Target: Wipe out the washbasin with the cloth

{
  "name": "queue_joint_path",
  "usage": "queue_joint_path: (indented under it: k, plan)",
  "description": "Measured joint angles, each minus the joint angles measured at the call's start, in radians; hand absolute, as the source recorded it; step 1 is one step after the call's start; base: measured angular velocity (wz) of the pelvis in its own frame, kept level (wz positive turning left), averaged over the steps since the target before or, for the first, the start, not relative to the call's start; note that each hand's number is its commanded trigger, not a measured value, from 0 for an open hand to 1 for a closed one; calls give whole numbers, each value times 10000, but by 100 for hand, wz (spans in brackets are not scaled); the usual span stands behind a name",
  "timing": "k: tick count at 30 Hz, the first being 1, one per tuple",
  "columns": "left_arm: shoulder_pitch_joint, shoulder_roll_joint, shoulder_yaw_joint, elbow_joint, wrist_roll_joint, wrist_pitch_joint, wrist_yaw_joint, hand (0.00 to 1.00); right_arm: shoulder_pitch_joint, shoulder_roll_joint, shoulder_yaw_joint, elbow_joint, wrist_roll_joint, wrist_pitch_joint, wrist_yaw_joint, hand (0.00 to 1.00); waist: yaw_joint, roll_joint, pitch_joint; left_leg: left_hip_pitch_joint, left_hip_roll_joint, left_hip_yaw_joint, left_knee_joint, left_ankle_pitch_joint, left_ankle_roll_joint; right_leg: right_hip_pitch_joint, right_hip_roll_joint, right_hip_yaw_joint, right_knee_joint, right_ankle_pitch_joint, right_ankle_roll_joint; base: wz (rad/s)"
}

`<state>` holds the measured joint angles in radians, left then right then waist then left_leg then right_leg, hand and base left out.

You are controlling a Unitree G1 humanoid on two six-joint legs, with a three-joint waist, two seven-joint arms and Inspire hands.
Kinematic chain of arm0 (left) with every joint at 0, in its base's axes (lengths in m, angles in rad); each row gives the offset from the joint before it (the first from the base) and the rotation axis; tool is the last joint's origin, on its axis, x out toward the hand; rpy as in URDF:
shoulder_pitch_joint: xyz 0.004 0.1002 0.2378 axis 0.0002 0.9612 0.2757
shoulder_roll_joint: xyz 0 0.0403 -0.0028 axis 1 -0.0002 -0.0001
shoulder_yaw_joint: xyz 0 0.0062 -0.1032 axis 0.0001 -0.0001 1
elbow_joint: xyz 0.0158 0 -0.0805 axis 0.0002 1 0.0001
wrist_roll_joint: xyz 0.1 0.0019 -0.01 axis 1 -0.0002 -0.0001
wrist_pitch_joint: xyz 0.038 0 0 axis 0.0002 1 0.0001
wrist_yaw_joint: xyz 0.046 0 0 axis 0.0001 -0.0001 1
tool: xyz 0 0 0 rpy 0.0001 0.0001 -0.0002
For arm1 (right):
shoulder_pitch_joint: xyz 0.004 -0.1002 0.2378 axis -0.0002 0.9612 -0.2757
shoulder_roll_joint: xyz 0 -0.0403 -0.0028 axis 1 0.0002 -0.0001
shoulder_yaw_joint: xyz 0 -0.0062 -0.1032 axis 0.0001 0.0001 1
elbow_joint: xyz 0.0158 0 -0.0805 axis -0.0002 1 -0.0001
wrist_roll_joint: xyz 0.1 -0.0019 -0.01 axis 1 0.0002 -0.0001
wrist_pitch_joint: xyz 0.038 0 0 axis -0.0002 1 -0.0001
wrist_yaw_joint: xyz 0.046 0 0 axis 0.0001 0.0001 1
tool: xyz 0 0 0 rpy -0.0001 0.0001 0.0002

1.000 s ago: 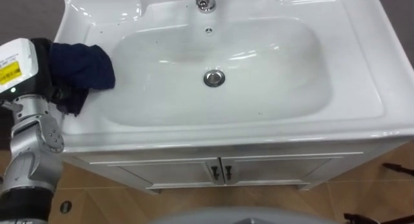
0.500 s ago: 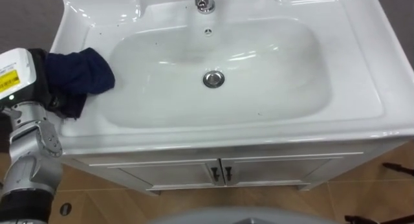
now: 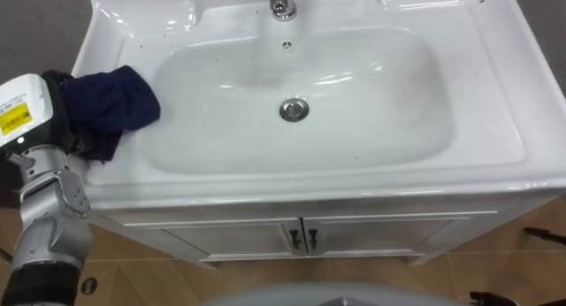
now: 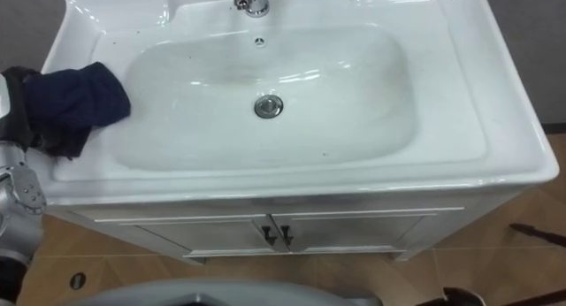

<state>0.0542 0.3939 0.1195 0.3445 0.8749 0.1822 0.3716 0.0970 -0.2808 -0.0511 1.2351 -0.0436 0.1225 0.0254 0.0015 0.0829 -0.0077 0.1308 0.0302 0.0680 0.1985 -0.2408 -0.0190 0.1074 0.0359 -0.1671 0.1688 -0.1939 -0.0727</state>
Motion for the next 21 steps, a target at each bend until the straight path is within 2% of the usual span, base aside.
queue_joint_path:
  k: [10, 13, 21]
  plan:
    - [-3, 1, 149, -585, -16, -43, 102, 0, 23, 30, 0, -327, 23, -118, -3, 0, 19, -14, -3, 1, -11, -77, 49, 0, 0, 48, -22, -29, 1, -3, 3, 2]
    - [-1, -18, 156, -1076, -196, -39, 103, 0, 51, 29, -22, -338, 28, -122, -2, 0, -19, -23, 7, -6, -18, -127, 47, 0, 1, 53, -23, -33, -6, -6, 8, 1]
    - [-2, -18, 197, -1646, -400, -267, 344, 0, 61, 52, -127, -326, 225, -244, -7, 0, -241, 116, 43, -4, -47, -146, 29, 0, 2, 69, -28, -9, -30, -21, 34, 0]
